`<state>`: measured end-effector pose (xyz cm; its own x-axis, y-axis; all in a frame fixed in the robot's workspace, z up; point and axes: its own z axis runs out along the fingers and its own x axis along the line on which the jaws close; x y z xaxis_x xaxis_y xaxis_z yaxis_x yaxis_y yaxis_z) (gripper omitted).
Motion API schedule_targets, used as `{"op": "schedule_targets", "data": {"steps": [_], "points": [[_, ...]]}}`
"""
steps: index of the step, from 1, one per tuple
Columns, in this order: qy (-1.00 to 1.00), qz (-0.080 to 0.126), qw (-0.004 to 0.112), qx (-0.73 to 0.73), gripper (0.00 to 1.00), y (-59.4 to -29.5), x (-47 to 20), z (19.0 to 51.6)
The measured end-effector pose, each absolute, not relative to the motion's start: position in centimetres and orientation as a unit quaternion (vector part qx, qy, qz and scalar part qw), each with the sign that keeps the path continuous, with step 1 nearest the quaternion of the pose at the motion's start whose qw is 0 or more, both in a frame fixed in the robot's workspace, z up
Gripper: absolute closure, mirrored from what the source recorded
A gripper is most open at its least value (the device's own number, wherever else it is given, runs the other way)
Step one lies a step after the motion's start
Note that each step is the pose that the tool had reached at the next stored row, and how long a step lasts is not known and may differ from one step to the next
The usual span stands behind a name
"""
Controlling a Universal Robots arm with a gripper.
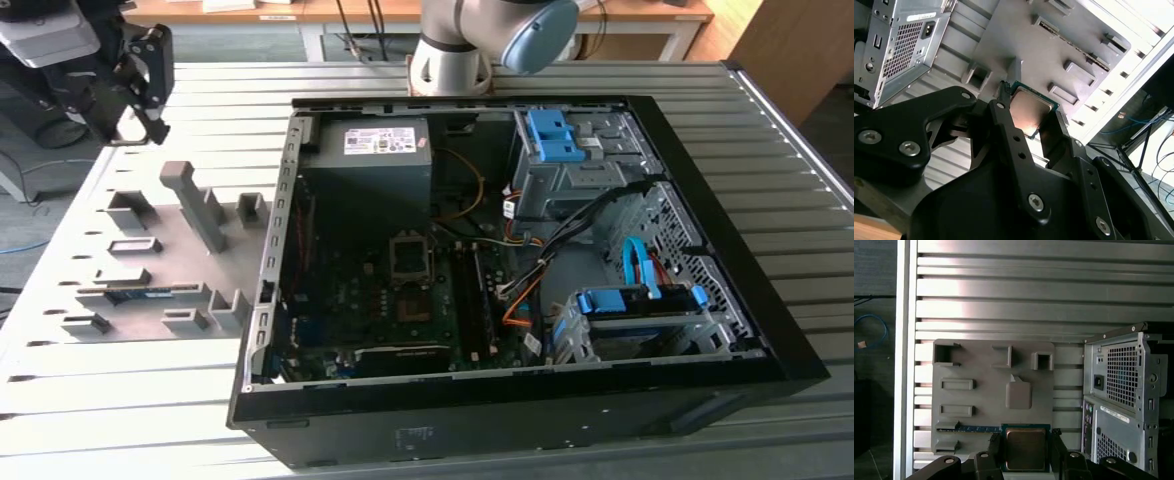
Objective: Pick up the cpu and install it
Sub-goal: 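Pick up the cpu and move it towards the insertion slot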
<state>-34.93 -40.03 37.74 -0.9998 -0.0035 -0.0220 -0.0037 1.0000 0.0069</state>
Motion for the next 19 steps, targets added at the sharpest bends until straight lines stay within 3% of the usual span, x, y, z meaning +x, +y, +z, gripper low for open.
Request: {"op": "schedule_targets", "data": {"steps": [19], "points": [[1.000,0.004,0.011,-0.002,0.53,-40.0,-31.3,37.7]]}}
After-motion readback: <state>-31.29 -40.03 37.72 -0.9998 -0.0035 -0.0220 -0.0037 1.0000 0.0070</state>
